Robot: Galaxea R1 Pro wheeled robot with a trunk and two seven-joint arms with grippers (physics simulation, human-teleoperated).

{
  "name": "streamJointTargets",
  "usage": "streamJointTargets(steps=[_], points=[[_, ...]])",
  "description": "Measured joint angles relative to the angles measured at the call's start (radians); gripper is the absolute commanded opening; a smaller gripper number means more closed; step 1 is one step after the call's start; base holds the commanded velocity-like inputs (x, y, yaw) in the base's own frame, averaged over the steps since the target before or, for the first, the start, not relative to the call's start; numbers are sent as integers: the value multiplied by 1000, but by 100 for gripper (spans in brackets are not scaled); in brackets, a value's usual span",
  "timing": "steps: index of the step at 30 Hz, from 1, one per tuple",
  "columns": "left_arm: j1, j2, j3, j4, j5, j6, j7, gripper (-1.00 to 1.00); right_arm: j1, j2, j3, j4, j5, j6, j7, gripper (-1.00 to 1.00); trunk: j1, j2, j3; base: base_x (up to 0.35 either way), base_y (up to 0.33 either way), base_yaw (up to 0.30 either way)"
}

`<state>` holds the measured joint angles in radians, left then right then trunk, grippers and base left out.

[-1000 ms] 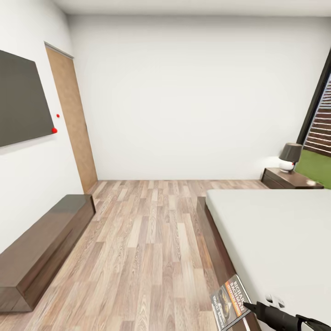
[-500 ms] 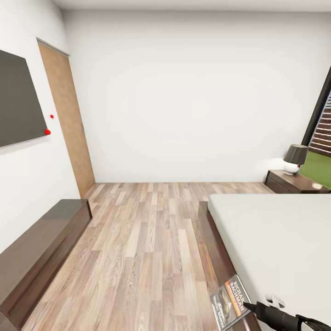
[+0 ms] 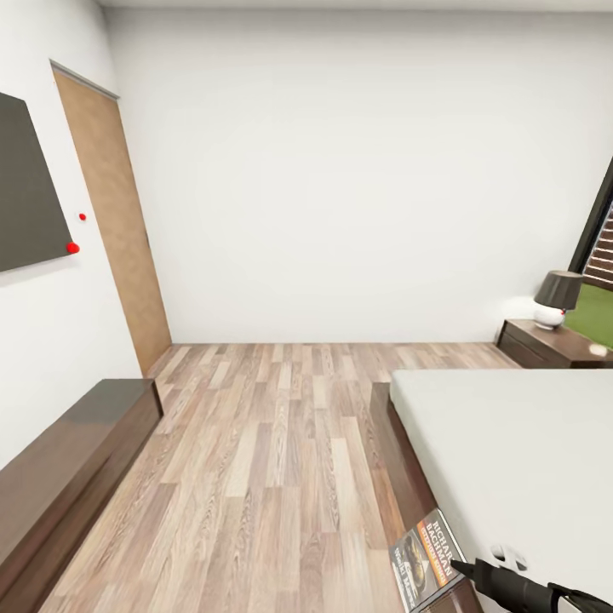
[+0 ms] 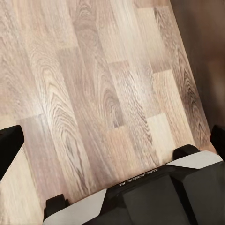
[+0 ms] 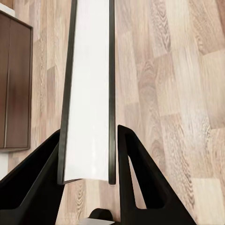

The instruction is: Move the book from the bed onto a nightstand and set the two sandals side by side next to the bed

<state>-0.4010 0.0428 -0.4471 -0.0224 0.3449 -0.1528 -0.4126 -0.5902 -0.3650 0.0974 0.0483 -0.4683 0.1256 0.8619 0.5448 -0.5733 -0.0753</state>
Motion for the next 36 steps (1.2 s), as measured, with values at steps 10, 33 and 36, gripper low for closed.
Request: streamJointTargets(steps=[10, 33, 36], points=[[0, 0, 0, 0, 0, 0, 0, 100, 0, 0, 1, -1, 0, 0, 0, -100, 0, 0, 0, 330, 0, 0], [0, -8, 0, 0, 0, 0, -2, 100, 0, 0, 0, -1, 0, 0, 1, -100, 0, 0, 0, 330, 0, 0], [0, -16, 1, 0, 1, 0, -2, 100, 0, 0, 0, -1, 0, 0, 1, -100, 0, 0, 0, 330, 0, 0]])
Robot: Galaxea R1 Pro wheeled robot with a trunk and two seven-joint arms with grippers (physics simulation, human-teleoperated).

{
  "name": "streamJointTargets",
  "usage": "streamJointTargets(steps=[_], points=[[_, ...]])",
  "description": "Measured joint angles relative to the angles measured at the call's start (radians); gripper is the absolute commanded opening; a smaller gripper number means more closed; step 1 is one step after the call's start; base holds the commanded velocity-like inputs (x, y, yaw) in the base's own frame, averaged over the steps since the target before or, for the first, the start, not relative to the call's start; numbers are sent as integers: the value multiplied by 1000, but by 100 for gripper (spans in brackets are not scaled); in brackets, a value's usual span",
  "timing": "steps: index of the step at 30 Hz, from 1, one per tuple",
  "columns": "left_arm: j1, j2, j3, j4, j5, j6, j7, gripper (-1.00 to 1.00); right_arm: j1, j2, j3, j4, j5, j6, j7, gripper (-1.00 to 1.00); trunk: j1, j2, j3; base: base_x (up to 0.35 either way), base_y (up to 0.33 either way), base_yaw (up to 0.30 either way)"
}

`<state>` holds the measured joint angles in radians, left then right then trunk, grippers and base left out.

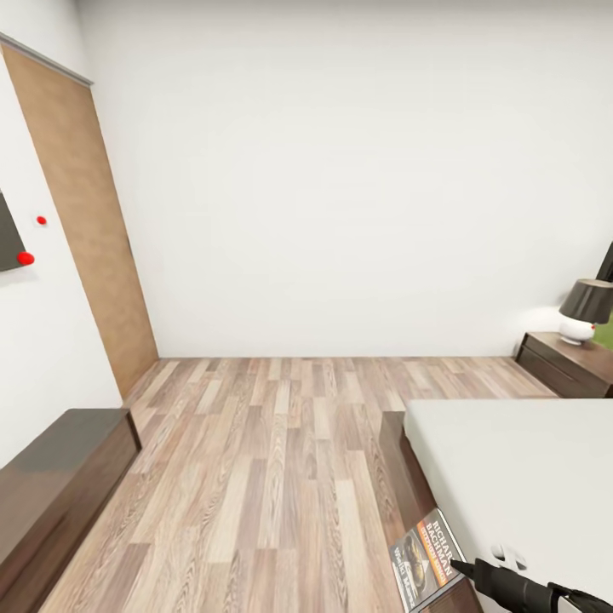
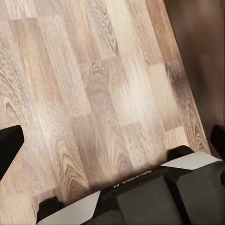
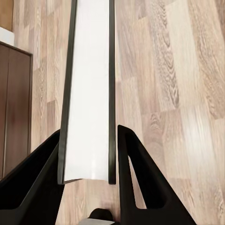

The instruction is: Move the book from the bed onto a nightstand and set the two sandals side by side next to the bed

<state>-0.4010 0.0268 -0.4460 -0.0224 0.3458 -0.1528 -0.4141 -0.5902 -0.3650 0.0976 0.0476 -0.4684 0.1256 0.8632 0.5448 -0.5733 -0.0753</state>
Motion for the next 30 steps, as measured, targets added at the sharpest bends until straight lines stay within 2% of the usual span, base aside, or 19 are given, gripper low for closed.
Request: streamJointTargets(steps=[30], points=[[0, -4, 2, 0, 0, 0, 2, 100, 0, 0, -1, 0, 0, 0, -1, -100, 0, 0, 0, 330, 0, 0]])
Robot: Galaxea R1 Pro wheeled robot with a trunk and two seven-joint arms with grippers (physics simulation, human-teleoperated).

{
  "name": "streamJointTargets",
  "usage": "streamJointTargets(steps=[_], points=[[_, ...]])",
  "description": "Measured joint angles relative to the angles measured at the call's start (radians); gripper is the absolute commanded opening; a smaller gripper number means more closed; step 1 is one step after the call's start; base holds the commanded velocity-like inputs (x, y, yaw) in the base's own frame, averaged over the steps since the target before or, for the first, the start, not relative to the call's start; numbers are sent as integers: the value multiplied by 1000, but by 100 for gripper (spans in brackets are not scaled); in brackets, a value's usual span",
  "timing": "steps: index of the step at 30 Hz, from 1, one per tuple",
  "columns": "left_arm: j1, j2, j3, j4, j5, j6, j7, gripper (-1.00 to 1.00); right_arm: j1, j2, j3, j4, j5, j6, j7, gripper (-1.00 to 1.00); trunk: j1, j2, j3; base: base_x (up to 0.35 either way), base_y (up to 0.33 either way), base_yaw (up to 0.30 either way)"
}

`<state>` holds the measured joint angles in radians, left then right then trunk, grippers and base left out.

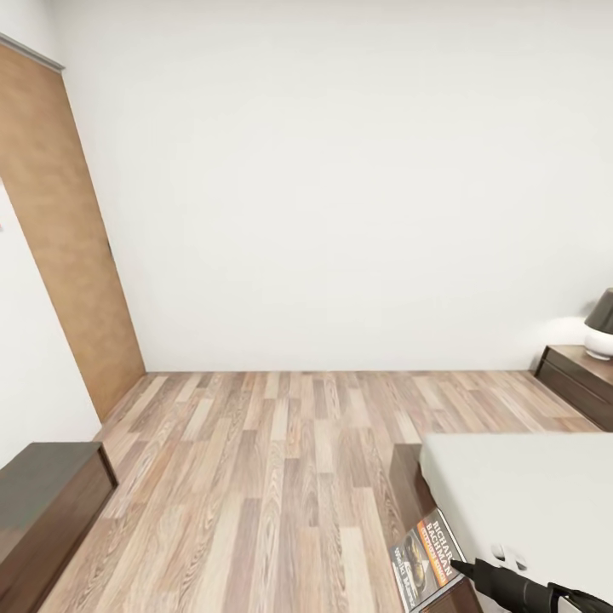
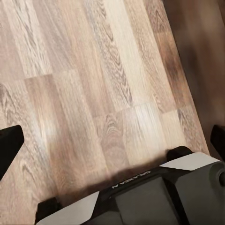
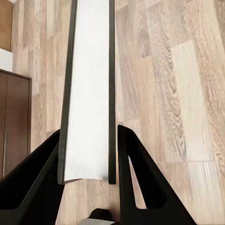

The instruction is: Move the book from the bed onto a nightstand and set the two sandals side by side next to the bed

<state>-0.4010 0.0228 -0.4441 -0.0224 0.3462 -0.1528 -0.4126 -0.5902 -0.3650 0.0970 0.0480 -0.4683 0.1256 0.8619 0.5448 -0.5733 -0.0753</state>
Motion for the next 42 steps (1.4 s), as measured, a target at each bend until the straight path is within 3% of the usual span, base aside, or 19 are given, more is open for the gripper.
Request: streamJointTargets(steps=[42], points=[[0, 0, 2, 0, 2, 0, 0, 100, 0, 0, 0, -1, 0, 0, 1, -100, 0, 0, 0, 330, 0, 0]])
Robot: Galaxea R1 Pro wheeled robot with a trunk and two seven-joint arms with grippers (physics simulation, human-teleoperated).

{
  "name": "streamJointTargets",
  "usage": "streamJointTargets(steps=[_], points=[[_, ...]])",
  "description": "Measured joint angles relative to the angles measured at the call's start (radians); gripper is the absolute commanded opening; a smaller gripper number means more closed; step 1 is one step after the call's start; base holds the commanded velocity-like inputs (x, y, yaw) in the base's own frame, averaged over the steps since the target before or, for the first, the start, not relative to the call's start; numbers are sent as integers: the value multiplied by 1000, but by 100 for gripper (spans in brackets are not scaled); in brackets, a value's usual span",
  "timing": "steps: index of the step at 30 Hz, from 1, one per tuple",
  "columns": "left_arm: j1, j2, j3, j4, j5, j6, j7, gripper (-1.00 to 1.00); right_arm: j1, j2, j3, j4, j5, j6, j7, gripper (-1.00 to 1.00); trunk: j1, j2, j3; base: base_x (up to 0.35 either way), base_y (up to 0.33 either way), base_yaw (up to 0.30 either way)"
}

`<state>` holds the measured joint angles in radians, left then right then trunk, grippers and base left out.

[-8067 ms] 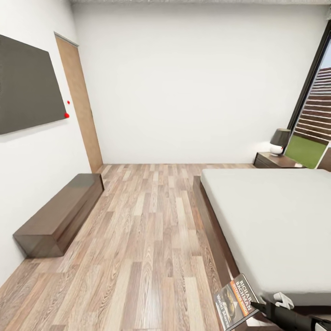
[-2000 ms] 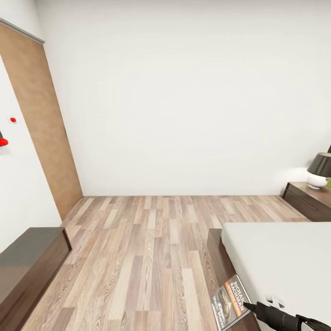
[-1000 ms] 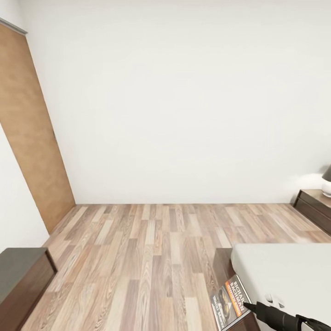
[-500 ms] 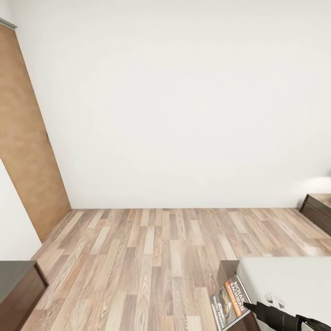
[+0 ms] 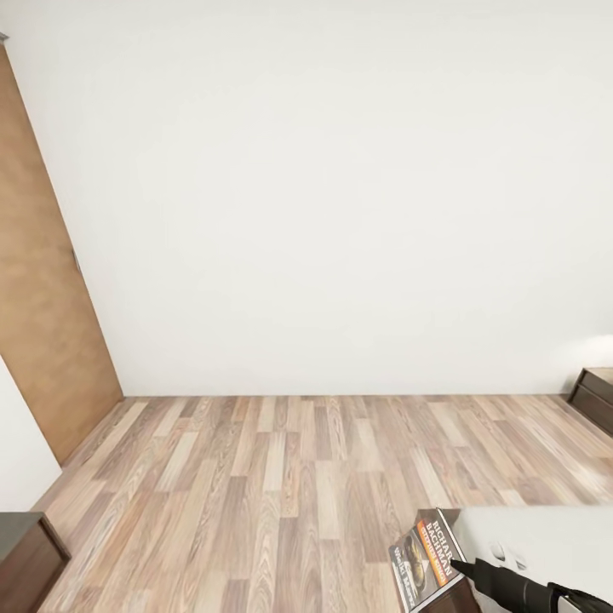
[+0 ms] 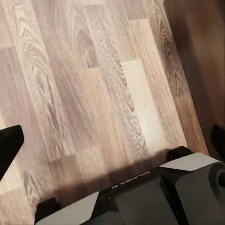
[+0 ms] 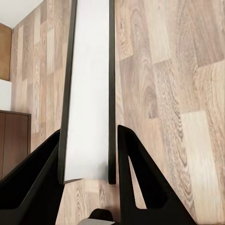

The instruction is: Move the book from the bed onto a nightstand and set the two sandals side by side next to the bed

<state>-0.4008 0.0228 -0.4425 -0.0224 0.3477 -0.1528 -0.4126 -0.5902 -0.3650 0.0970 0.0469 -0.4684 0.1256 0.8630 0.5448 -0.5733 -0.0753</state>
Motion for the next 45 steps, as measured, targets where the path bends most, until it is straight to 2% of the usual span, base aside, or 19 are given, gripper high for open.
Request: streamJointTargets(steps=[45], points=[[0, 0, 0, 0, 0, 0, 0, 100, 0, 0, 0, 0, 0, 0, 0, -100, 0, 0, 0, 330, 0, 0]])
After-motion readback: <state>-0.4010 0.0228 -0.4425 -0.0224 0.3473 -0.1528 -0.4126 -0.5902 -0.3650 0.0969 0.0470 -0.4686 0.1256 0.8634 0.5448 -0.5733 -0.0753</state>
